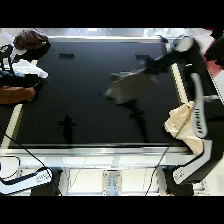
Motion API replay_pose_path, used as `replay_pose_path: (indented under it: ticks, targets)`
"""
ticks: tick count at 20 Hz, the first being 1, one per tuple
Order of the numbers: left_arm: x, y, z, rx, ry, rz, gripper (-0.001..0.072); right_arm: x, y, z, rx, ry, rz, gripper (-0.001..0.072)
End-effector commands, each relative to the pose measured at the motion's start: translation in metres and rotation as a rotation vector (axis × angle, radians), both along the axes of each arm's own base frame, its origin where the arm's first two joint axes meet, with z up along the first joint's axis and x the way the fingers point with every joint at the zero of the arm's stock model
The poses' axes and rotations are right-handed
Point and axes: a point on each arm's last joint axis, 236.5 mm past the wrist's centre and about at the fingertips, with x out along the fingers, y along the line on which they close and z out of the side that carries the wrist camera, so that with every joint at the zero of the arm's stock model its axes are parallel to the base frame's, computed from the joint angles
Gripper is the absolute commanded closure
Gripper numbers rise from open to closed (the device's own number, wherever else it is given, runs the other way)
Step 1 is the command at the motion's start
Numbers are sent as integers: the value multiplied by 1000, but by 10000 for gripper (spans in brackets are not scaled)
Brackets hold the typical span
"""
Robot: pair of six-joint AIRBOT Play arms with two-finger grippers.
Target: Fold the shirts.
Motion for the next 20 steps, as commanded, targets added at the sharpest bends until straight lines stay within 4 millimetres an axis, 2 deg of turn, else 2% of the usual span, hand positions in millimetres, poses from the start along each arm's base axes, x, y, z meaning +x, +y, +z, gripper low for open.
replay_pose_path:
  ticks: [1,3,5,7,9,11,13,16,18,19,20]
  targets:
    - [0,1,0,0,1,1,699,-48,-132,33,-144,36,-230,700]
    - [0,1,0,1,1,1,698,-83,-180,50,-173,43,-318,700]
    - [0,1,0,0,1,1,699,-120,-214,68,-187,30,-400,701]
    - [0,0,0,-1,1,1,699,-158,-235,77,-201,23,-471,700]
    - [0,0,0,-2,2,2,699,-199,-247,73,-206,41,-536,701]
    - [0,0,0,-1,2,1,699,-241,-255,58,-211,55,-613,701]
    - [0,0,0,-1,2,1,699,-279,-261,34,-211,73,-706,701]
    - [0,0,0,-1,2,1,699,-331,-259,-29,-165,183,-839,700]
    - [0,0,0,-1,2,1,699,-345,-259,-68,-145,225,-890,696]
    - [0,0,0,-1,2,1,699,-346,-258,-79,-135,234,-899,596]
    - [0,0,0,-1,2,1,698,-346,-258,-83,-135,236,-900,446]
